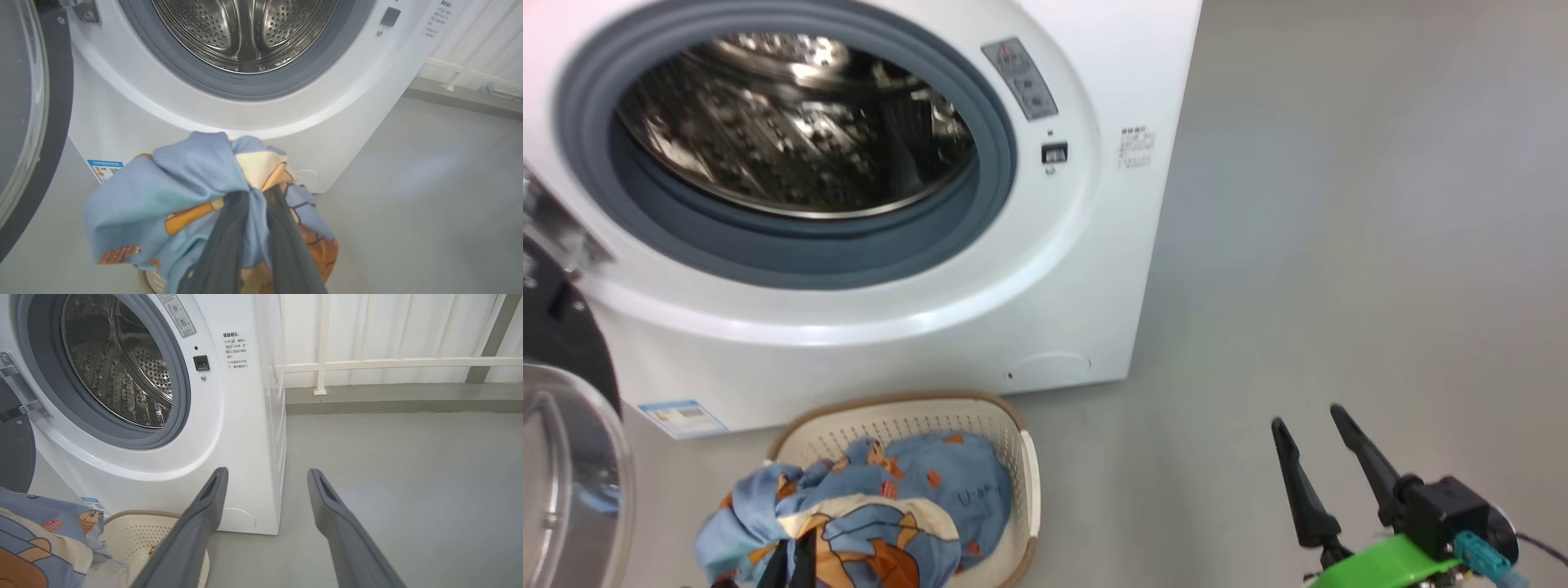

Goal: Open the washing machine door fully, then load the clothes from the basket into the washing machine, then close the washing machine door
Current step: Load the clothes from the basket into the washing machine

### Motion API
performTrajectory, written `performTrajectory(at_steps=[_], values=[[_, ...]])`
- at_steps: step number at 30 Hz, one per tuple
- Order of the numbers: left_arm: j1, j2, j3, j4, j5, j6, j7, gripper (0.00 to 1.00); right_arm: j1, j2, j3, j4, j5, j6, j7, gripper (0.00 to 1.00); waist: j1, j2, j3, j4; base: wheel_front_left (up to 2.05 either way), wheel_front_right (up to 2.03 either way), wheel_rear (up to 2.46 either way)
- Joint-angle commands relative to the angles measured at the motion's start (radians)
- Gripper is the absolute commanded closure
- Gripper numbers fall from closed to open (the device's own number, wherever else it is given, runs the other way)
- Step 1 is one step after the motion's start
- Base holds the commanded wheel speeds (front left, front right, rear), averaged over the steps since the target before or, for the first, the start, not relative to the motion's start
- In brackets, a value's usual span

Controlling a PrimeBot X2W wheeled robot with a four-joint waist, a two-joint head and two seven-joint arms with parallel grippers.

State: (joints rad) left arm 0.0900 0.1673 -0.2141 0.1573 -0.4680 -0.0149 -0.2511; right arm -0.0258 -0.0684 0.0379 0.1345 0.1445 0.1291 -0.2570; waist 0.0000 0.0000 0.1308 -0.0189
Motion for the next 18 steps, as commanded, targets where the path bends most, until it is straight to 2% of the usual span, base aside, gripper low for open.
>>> performTrajectory(at_steps=[1,10,18], values=[[0.003,0.002,0.049,-0.041,0.024,-0.003,-0.011,1.0,0.014,-0.011,0.019,-0.017,0.015,0.002,-0.005,0.0,0.0,0.0,-0.084,0.021,0.0,0.0,0.0],[0.076,-0.039,0.112,-0.116,0.091,-0.013,-0.011,1.0,0.069,-0.035,0.015,-0.017,0.04,0.002,-0.005,0.0,0.0,0.0,-0.164,0.047,0.0,0.0,0.0],[0.103,-0.054,0.149,-0.157,0.135,-0.028,-0.011,1.0,0.079,-0.047,0.022,-0.016,0.053,0.002,-0.005,0.0,0.0,0.0,-0.183,0.049,0.0,0.0,0.0]])
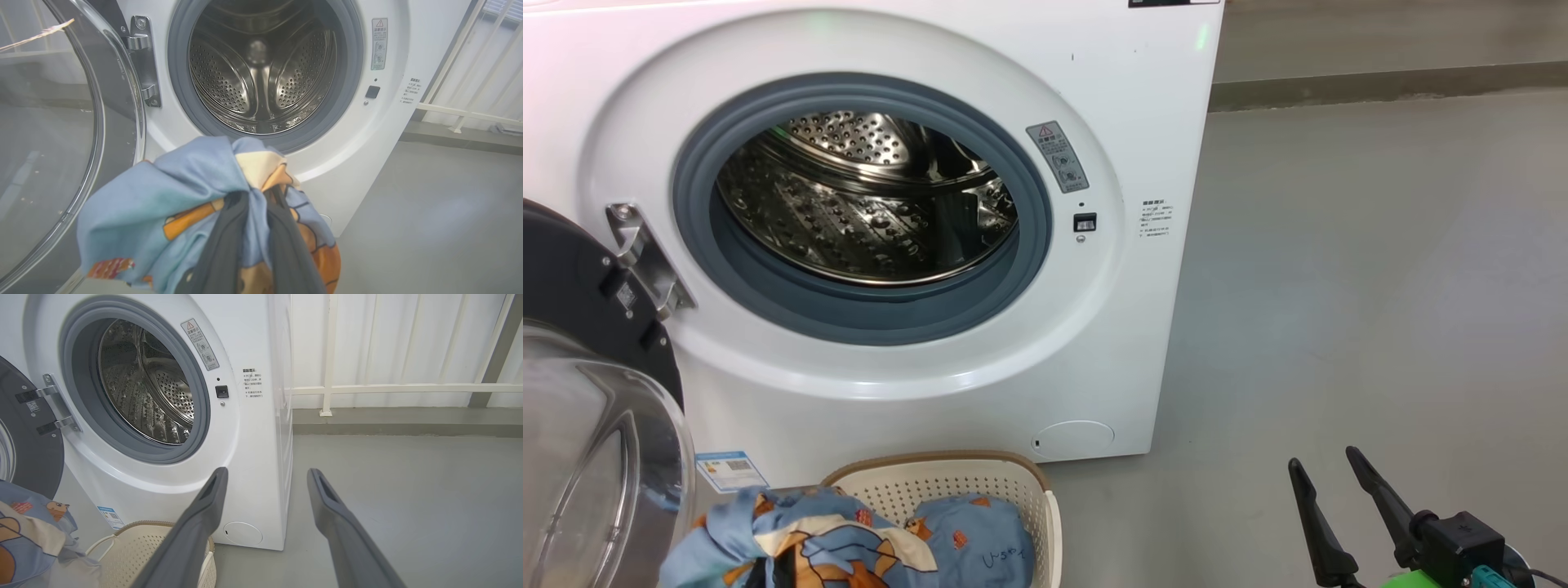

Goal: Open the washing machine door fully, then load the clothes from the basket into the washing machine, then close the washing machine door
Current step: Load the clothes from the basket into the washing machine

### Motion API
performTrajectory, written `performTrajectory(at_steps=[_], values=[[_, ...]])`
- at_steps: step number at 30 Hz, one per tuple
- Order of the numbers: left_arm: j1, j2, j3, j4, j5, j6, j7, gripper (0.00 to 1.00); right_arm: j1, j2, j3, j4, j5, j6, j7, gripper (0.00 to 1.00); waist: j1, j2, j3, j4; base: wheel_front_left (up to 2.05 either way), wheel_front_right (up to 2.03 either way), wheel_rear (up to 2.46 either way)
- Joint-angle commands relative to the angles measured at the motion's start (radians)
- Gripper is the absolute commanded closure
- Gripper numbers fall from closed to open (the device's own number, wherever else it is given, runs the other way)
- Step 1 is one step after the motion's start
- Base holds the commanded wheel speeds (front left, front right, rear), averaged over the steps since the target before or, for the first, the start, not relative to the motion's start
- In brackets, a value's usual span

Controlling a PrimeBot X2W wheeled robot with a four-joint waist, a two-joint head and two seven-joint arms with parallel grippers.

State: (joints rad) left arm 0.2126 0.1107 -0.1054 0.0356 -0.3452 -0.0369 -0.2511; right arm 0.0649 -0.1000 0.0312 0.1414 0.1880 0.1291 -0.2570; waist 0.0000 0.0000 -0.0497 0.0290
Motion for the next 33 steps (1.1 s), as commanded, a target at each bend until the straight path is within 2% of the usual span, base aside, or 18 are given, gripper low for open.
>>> performTrajectory(at_steps=[1,16,33], values=[[-0.019,0.001,0.044,-0.041,0.017,-0.009,-0.011,1.0,-0.013,-0.016,0.03,-0.023,0.01,0.002,-0.005,0.0,0.0,0.0,-0.003,0.0,0.0,0.0,0.0],[-0.006,-0.021,0.079,-0.063,0.042,-0.028,-0.011,1.0,-0.011,-0.011,0.03,-0.022,0.012,0.002,-0.005,0.0,0.0,0.0,-0.009,-0.023,0.0,0.0,0.0],[-0.004,-0.032,0.082,-0.076,0.057,-0.037,-0.011,1.0,-0.015,-0.011,0.022,-0.019,0.015,0.002,-0.005,0.0,0.0,0.0,-0.014,-0.014,0.0,0.0,0.0]])
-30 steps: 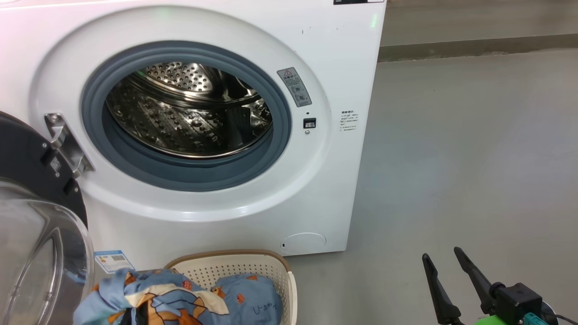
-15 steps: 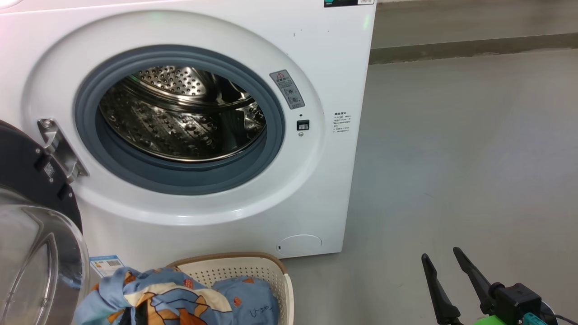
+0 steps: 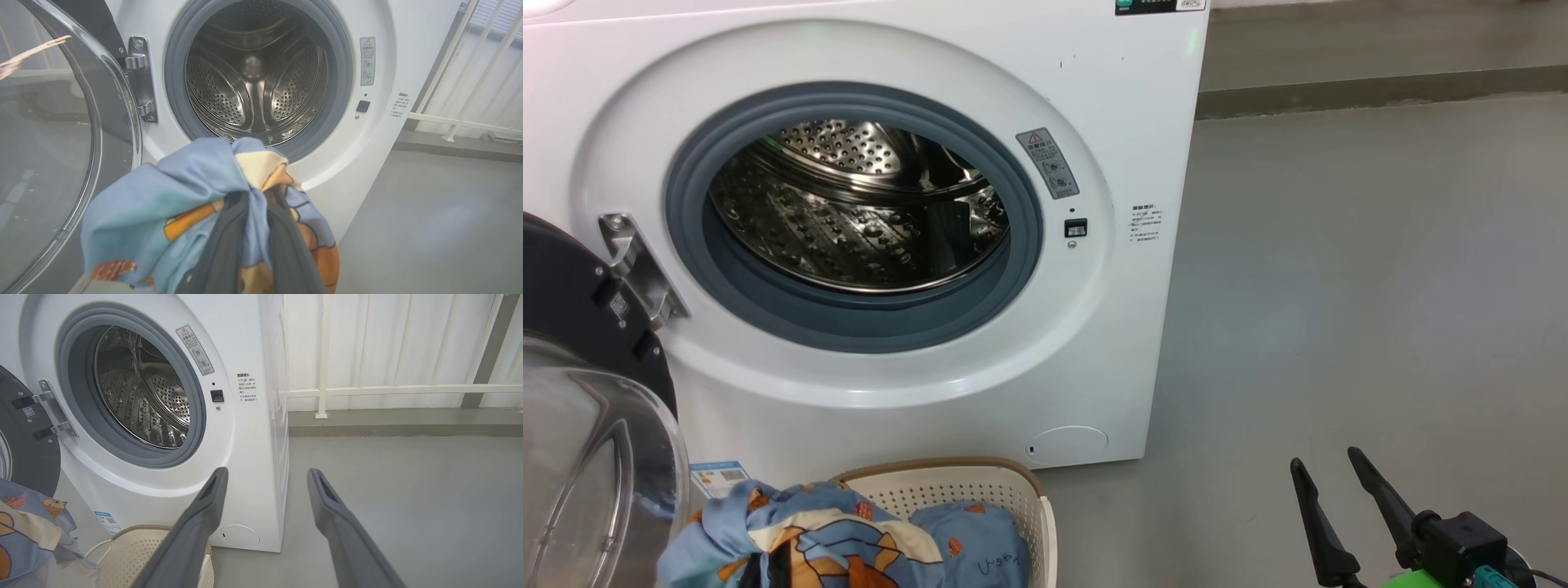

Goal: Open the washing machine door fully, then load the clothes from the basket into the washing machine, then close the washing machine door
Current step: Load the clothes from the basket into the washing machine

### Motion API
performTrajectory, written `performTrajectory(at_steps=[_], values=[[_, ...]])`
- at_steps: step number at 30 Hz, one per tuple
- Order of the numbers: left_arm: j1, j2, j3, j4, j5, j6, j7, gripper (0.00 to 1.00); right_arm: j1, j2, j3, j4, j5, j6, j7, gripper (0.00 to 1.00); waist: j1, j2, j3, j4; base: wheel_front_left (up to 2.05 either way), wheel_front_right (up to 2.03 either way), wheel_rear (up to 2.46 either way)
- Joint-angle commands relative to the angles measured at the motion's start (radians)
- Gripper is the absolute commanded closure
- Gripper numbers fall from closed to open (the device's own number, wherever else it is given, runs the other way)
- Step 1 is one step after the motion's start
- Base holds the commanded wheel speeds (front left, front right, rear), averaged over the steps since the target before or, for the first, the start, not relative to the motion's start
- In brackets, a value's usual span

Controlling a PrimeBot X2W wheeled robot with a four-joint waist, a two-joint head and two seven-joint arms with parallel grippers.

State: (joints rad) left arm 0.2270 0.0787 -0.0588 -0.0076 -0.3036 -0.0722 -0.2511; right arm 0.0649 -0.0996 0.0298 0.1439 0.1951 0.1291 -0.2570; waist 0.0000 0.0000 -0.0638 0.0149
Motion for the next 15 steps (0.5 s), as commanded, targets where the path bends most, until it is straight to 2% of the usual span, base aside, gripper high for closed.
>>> performTrajectory(at_steps=[1,15], values=[[-0.018,-0.001,0.035,-0.034,0.016,-0.001,-0.011,1.0,-0.016,-0.011,0.024,-0.021,0.008,0.002,-0.005,0.0,0.0,0.0,0.001,0.0,0.0,0.0,0.0],[-0.049,0.002,0.025,-0.02,0.016,-0.014,-0.011,1.0,-0.033,-0.005,0.032,-0.017,0.004,0.002,-0.005,0.0,0.0,0.0,0.015,-0.016,0.0,0.0,0.0]])
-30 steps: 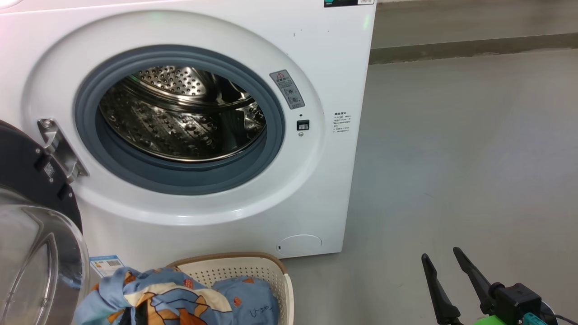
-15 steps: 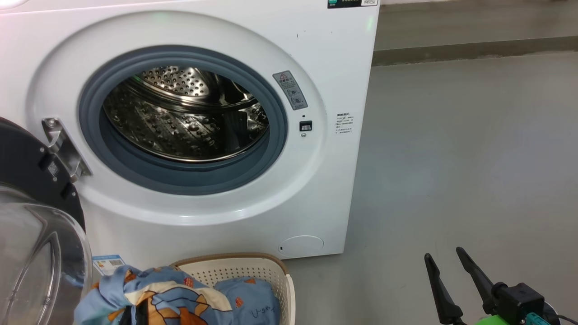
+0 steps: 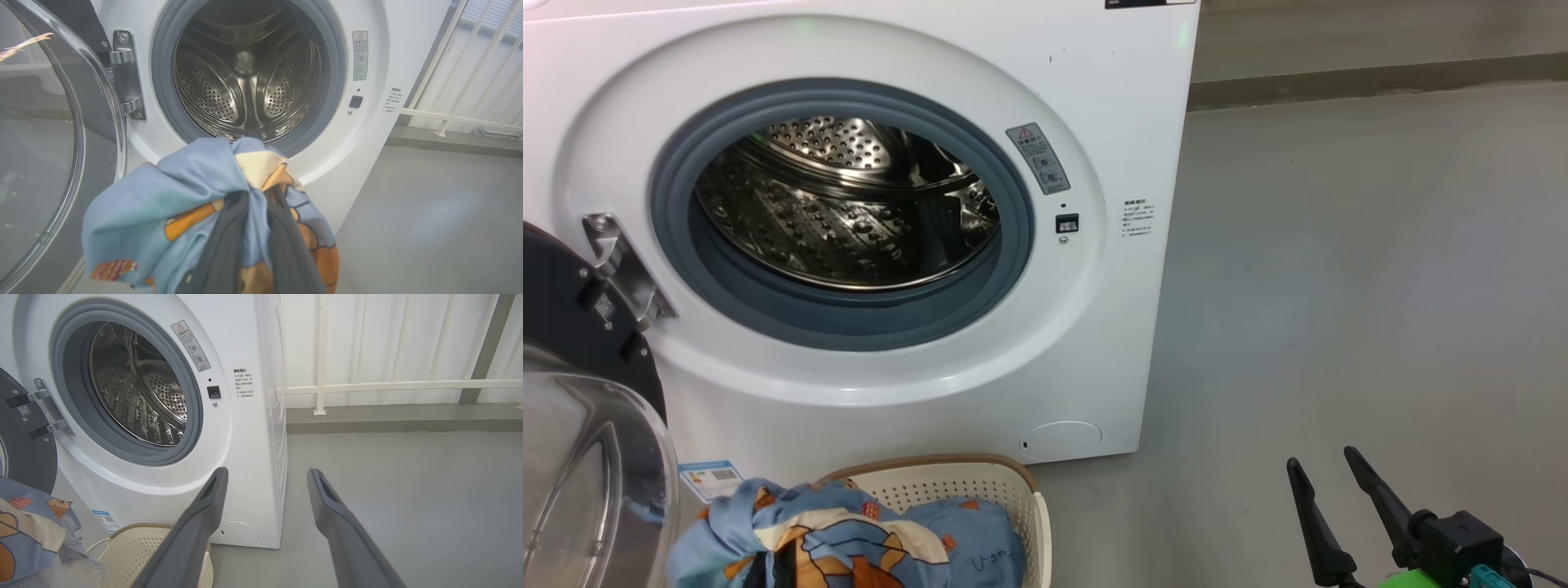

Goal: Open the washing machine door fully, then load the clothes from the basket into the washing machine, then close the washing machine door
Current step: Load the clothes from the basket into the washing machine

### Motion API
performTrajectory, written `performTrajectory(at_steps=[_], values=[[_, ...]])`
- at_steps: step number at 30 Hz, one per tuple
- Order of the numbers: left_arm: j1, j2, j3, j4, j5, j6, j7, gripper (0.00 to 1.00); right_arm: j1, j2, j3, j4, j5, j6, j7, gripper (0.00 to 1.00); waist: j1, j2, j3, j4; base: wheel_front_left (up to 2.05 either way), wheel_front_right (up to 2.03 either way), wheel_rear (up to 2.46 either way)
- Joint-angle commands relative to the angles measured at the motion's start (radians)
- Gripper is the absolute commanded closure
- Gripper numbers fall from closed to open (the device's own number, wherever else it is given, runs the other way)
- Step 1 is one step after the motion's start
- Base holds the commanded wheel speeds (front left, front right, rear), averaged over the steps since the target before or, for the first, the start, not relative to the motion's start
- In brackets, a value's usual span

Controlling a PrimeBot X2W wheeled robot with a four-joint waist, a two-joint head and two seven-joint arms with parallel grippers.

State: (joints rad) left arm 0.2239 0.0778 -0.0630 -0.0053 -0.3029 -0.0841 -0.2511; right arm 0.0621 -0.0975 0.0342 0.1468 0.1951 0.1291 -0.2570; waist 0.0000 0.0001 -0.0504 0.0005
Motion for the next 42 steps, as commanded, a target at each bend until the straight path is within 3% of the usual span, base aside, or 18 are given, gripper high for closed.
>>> performTrajectory(at_steps=[1,20,33,42], values=[[-0.053,0.005,0.028,-0.017,0.015,-0.004,-0.011,1.0,-0.031,-0.006,0.029,-0.02,0.004,0.002,-0.005,0.0,0.0,-0.0001,0.004,-0.004,0.0,0.0,0.0],[-0.268,0.025,0.05,0.097,-0.037,-0.004,-0.004,1.0,-0.06,0.036,0.037,-0.041,-0.007,0.002,-0.005,0.0,0.0,-0.0001,0.12,-0.13,0.0,0.0,0.0],[-0.582,0.107,0.133,0.215,-0.082,-0.004,-0.004,1.0,-0.126,0.047,0.067,-0.066,0.04,0.002,-0.005,0.0,0.0,-0.0001,0.274,-0.248,0.0,0.0,0.0],[-0.797,0.153,0.194,0.385,-0.087,0.005,-0.01,1.0,-0.162,0.047,0.111,-0.08,0.063,0.002,-0.005,0.0,0.0,-0.0001,0.366,-0.315,0.0,0.0,0.0]])
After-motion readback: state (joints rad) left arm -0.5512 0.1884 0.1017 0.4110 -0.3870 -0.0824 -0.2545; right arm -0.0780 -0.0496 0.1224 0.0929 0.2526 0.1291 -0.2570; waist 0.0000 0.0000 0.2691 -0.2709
